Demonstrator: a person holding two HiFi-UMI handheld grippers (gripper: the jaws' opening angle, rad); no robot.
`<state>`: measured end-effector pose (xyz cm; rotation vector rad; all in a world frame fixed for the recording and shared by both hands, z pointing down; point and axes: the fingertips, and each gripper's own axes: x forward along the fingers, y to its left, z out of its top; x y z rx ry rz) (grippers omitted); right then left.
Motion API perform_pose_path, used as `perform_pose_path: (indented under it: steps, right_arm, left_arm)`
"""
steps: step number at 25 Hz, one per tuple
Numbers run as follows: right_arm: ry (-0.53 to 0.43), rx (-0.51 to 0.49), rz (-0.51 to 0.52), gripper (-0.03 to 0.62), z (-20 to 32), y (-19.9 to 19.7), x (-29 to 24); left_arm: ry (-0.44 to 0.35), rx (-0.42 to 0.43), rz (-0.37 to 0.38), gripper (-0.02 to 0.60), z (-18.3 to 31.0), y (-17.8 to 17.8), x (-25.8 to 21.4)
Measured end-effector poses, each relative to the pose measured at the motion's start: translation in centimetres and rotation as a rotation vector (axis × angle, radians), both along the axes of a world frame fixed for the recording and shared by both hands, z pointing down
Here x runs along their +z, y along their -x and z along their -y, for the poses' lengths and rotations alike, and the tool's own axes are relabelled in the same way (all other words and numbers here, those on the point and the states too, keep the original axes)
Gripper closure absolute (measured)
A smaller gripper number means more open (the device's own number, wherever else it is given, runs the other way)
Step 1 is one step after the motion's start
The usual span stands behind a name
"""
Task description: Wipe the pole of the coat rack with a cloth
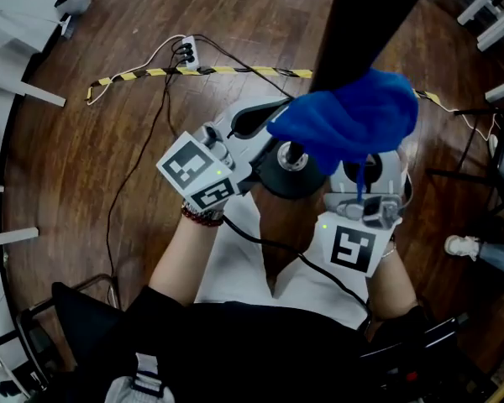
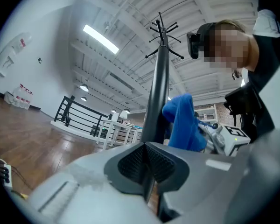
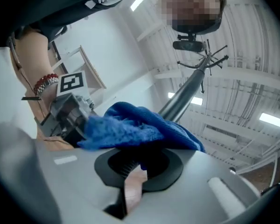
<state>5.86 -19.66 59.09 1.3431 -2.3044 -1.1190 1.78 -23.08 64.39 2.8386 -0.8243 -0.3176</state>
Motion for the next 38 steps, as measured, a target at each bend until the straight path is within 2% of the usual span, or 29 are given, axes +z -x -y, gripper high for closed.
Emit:
perform_pose_path:
  steps: [10, 13, 20, 23, 25, 31, 34, 38]
  right_arm:
    - [0.161, 0.013, -0.107, 0.573, 0.1, 0.7, 9.4]
    - [0.170, 0.020, -0.110, 0.574, -0.1, 0.9, 10.4]
    - [0.216, 0.011, -0.193, 0.574, -0.1, 2.6, 15.6]
    - [0.246, 0.017, -0.210, 0.574, 0.1, 2.9, 17.2]
    - [0.286, 0.015, -0.232, 0.573, 0.2, 2.8, 18.7]
    - [0.485, -0.029, -0.291, 0.574, -0.1, 2.8, 22.5]
    - [0.538, -0.046, -0.288, 0.574, -0.1, 2.9, 23.0]
    - [0.601, -0.043, -0.302, 0.574, 0.0, 2.5, 24.5]
  left_arm:
    - [0.056, -0.063, -0.067, 0.577, 0.9, 0.7, 6.5]
    - [0.055, -0.076, -0.069, 0.577, 1.0, 1.1, 7.5]
    - [0.077, -0.108, -0.112, 0.577, 1.2, 2.1, 10.5]
    - [0.055, -0.116, -0.123, 0.577, 1.2, 2.5, 10.3]
    - [0.039, -0.133, -0.133, 0.577, 1.4, 3.1, 10.1]
    - [0.028, -0.162, -0.141, 0.577, 1.2, 4.2, 10.4]
    - [0.020, -0.165, -0.146, 0.577, 1.3, 4.0, 10.2]
    - [0.019, -0.147, -0.118, 0.577, 1.3, 3.0, 10.7]
